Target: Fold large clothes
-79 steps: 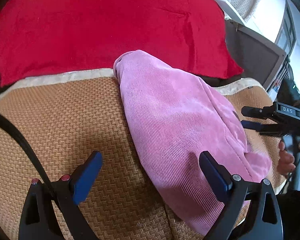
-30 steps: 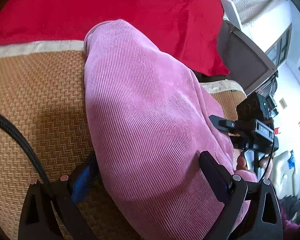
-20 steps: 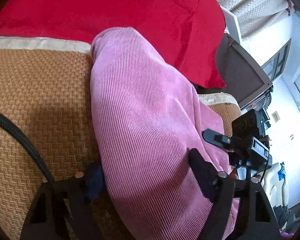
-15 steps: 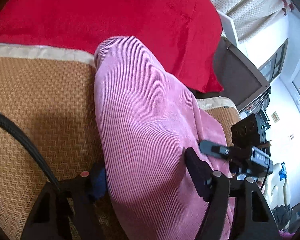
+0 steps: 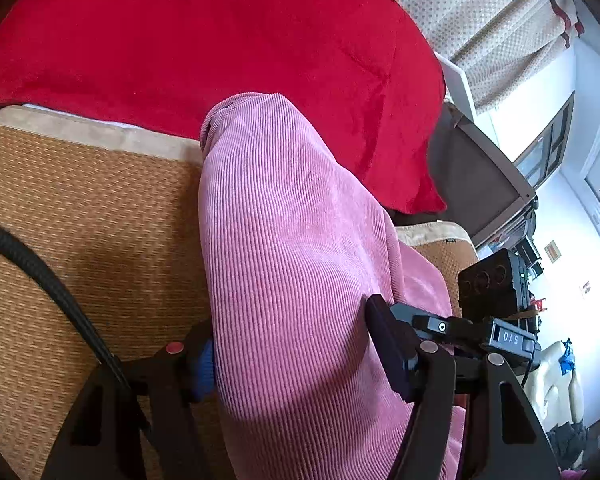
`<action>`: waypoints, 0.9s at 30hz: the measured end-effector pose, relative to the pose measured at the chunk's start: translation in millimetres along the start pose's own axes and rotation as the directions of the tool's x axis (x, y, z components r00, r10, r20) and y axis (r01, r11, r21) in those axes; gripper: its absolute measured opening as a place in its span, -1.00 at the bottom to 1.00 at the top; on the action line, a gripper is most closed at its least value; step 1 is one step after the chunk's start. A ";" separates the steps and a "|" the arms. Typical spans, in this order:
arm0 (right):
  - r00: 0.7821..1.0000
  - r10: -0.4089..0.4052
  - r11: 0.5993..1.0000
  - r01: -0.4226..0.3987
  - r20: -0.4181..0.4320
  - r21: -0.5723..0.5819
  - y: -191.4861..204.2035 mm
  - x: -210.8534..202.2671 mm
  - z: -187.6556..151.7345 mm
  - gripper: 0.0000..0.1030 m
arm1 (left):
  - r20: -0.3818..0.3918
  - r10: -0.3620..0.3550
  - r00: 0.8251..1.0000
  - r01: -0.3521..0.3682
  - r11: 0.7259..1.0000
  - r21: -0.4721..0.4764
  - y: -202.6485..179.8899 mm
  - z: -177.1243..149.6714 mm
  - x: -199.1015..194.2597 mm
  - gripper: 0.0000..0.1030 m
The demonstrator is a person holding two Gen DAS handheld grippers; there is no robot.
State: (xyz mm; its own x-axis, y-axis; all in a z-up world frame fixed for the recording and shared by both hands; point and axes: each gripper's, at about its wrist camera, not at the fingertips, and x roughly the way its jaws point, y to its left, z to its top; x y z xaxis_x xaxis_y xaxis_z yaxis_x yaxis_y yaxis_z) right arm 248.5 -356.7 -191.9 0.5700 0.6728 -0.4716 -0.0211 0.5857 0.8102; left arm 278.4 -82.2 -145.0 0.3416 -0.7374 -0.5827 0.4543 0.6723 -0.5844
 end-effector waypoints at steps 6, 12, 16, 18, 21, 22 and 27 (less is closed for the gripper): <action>1.000 -0.017 0.998 0.018 0.010 -0.053 15.8 10.8 -4.2 0.17 | 0.005 0.028 1.000 -0.028 1.000 -0.011 7.4 -1.5 -7.9 0.32; 1.000 -0.029 0.997 0.028 -0.004 -0.069 21.5 23.0 -8.7 0.17 | -0.003 0.053 0.999 -0.053 0.998 -0.018 13.9 -3.6 -11.4 0.32; 1.000 -0.025 0.998 0.024 -0.012 -0.062 22.6 28.4 -8.8 0.16 | -0.013 0.073 0.997 -0.073 0.997 -0.009 15.5 -6.4 -11.9 0.32; 0.999 -0.030 0.998 0.029 -0.021 -0.059 19.9 29.9 -8.2 0.16 | -0.023 0.084 0.996 -0.084 0.996 -0.011 18.3 -8.3 -10.9 0.32; 0.998 -0.044 0.998 0.042 -0.035 -0.050 18.5 34.3 -6.8 0.15 | -0.046 0.118 0.992 -0.118 0.993 -0.009 22.7 -11.2 -5.4 0.32; 0.998 -0.049 0.998 0.047 -0.039 -0.045 17.2 35.3 -6.8 0.15 | -0.053 0.127 0.990 -0.128 0.992 -0.009 23.5 -12.1 -3.7 0.32; 0.995 -0.081 0.996 0.079 -0.060 -0.031 7.1 41.3 -7.1 0.14 | -0.092 0.184 0.979 -0.184 0.983 0.003 24.5 -18.7 5.0 0.34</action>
State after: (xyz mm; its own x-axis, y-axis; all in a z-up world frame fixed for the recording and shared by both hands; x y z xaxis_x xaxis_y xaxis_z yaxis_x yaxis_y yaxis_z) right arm 266.1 -321.5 -208.1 0.5196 0.6489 -0.5558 -0.0014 0.6512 0.7589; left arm 275.9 -68.2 -172.7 0.3418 -0.5919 -0.7300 0.3863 0.7966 -0.4650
